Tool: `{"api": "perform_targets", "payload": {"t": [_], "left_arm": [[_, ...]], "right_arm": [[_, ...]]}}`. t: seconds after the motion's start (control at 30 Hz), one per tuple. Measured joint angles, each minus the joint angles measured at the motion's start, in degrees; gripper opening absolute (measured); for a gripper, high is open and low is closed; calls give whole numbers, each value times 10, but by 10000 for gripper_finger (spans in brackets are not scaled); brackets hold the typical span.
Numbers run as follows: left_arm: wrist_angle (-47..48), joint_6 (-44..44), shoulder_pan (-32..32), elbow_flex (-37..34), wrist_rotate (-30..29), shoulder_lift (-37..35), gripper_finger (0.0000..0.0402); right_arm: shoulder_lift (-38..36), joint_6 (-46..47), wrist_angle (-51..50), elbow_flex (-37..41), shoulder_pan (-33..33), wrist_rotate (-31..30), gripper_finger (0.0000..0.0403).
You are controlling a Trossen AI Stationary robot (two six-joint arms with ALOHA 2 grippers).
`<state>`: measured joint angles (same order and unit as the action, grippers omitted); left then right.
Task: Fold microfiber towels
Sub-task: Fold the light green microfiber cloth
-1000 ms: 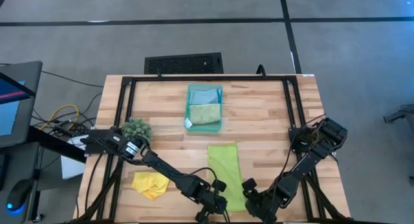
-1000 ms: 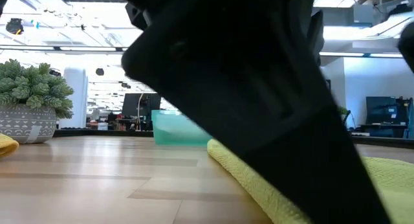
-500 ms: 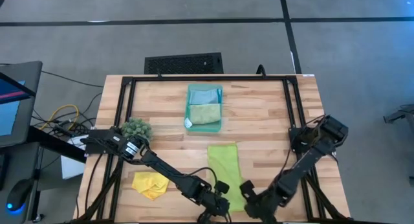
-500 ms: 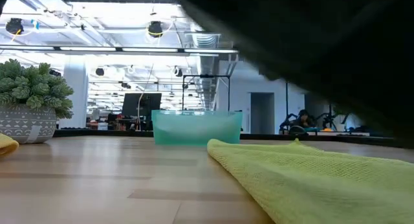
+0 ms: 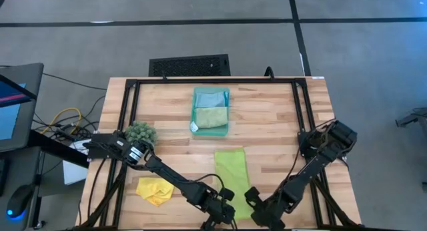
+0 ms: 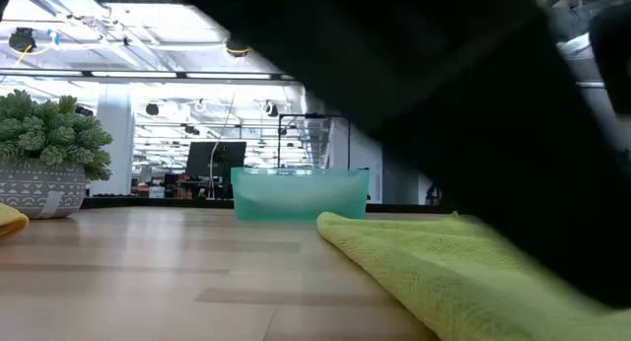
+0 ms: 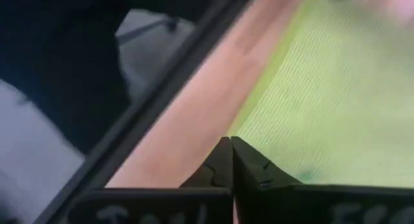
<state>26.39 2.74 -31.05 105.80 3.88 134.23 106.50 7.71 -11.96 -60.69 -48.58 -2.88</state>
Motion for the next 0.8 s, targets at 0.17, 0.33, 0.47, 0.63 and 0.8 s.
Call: {"api": "perform_targets", "payload": {"t": [0.17, 0.33, 0.47, 0.63, 0.8], "left_arm": [[-37, -25, 0, 0, 0, 0, 22], [-40, -10, 7, -21, 1, -1, 22], [-48, 1, 6, -40, 1, -1, 22], [-51, 5, 6, -47, 3, -2, 22], [-39, 10, 7, -47, 19, -2, 22]], "right_arm": [[-37, -9, -45, 0, -4, -158, 9], [-42, 77, -104, 4, 43, -338, 8], [-42, 149, -75, 70, 112, -362, 15], [-45, 185, 68, 182, 173, -336, 10], [-66, 226, 124, 244, 203, -324, 13]]}}
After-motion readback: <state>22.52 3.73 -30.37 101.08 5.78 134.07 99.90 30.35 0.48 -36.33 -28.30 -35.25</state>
